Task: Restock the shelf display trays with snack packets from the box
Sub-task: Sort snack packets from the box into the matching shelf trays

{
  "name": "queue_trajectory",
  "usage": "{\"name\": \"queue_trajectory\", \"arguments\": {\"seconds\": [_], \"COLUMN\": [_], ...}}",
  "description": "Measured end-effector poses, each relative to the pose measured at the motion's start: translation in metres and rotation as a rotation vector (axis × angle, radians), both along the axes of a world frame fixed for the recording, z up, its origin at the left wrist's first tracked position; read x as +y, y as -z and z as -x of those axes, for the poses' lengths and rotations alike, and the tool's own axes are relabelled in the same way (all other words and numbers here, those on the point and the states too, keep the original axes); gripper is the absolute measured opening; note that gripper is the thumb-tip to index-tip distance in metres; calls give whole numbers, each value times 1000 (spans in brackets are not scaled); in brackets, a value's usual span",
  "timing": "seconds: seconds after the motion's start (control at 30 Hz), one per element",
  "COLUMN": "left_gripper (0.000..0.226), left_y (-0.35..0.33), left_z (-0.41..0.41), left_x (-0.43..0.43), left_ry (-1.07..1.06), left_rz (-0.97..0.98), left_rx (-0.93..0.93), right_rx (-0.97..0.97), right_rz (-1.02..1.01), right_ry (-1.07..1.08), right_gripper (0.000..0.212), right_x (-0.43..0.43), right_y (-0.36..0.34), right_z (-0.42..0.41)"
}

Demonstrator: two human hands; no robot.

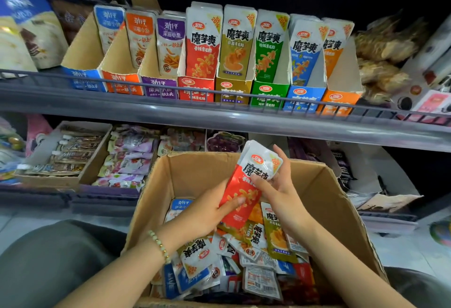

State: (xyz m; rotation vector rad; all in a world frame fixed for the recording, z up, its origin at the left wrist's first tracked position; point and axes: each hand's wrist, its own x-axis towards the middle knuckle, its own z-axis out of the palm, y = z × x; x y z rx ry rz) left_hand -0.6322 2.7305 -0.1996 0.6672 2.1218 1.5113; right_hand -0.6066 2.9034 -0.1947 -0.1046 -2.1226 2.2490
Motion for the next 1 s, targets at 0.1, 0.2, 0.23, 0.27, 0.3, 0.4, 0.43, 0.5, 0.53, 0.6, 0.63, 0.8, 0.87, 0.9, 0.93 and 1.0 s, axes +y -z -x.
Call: {"name": "queue_trajectory", "arguments": {"seconds": [0.1, 0.2, 0.23, 0.27, 0.3, 0.4, 0.43, 0.5, 0.53, 0.6, 0.63, 0.8, 0.87, 0.9, 0.93, 1.0], "left_gripper": [39, 41, 42, 43, 43, 41, 41, 35, 31, 32, 33, 36, 40, 41, 43, 45], "left_y": [-9, -17, -20, -22, -24, -33, -37, -47, -54, -69, -75, -105, -118, -123, -128, -135], "left_z": [2, 2, 1, 1, 0, 3, 6, 13, 17, 27, 33, 72, 88, 97, 104, 118], "left_x": [-4, -8, -8, -8, -9, -12, -13, -16, -18, -24, -28, -53, -63, -67, -71, -77], "left_ry": [48, 87, 103, 116, 124, 123, 126, 126, 114, 71, 47, -176, -242, -256, -261, -262], "left_rz": [46, 32, 18, 14, 9, 20, 20, -8, -12, -5, -4, 47, 149, 198, 245, 345], "left_rx": [16, 7, -2, -6, -3, 38, 42, 73, 101, 174, 208, 379, 511, 578, 646, 751], "right_rx": [14, -71, -123, -167, -193, -194, -186, -156, -134, -79, -43, 164, 216, 240, 266, 314], "right_rz": [-1, -3, 33, 59, 58, -63, -114, -192, -217, -226, -219, -257, -245, -245, -256, -301], "right_ry": [-37, -109, -154, -196, -224, -241, -238, -229, -221, -191, -168, 14, 67, 95, 123, 178], "right_gripper": [81, 66, 63, 60, 58, 58, 59, 58, 55, 51, 50, 47, 42, 42, 44, 47], "right_x": [11, 23, 25, 27, 28, 29, 29, 26, 23, 17, 14, 10, 9, 7, 5, -2], "right_y": [-9, -22, -25, -29, -33, -52, -59, -77, -87, -106, -116, -164, -182, -189, -195, -204], "right_z": [1, 2, 3, 3, 3, 8, 11, 19, 23, 31, 35, 65, 81, 90, 99, 115]}}
